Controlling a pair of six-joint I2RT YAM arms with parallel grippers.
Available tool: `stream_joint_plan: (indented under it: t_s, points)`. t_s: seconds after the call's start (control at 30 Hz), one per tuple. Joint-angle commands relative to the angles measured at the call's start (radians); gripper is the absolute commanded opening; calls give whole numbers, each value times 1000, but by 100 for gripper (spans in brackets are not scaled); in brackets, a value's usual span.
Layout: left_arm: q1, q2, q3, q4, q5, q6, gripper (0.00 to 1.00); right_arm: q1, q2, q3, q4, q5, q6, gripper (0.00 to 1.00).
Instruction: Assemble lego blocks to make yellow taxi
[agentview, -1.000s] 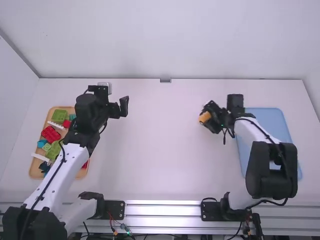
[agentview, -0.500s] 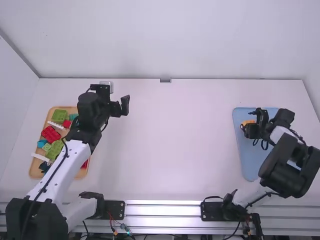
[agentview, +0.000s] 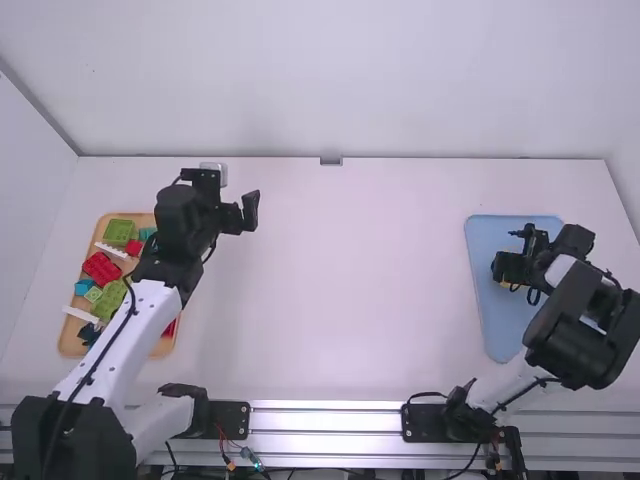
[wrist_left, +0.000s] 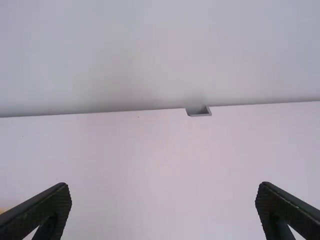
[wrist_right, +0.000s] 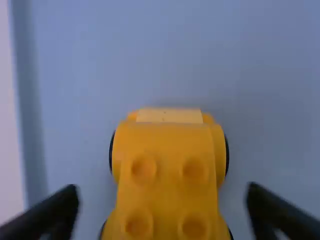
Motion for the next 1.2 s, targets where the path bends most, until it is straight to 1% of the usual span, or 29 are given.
stream_joint_plan:
  t_s: [0.0,0.23,0.3,0.33,0.43,0.5,0.6,0.77,0.8,0.83,0.9,1.0,1.03,1.13,1.17]
  points:
    - [0,5,8,-6,-4,9,99,18,0,6,-4,18,47,99]
    - [-13,-24,8,-69,-7,19,99,72,-64,7,-17,25,80,98]
    - [-11,-51,8,-92,-7,20,99,108,-118,6,-43,27,80,99]
    - [-11,-52,8,-93,-7,21,99,114,-127,6,-46,29,80,99]
    - [-12,-95,8,-129,9,87,99,170,-208,5,-87,58,80,99]
    - [-12,-126,7,-151,47,135,99,222,-273,-9,-92,79,84,98]
    - [-12,-175,-5,-168,112,177,99,306,-375,-60,-56,166,142,99]
    - [-12,-273,-48,-170,107,161,99,454,-557,-166,-4,262,197,99]
    - [-12,-279,-51,-170,108,161,99,465,-571,-174,-2,266,201,99]
    - [-12,-309,-63,-171,110,161,99,508,-626,-207,4,287,212,99]
    - [-12,-349,-75,-177,102,127,99,565,-706,-250,-7,313,211,99]
    - [-12,-386,-87,-177,103,101,99,625,-799,-303,-3,316,209,99]
    - [-10,-392,-91,-175,100,99,99,630,-814,-313,-1,313,209,98]
    - [27,-428,-127,-138,64,90,95,594,-850,-349,35,277,245,95]
    - [33,-434,-133,-132,57,90,95,594,-856,-355,41,271,252,94]
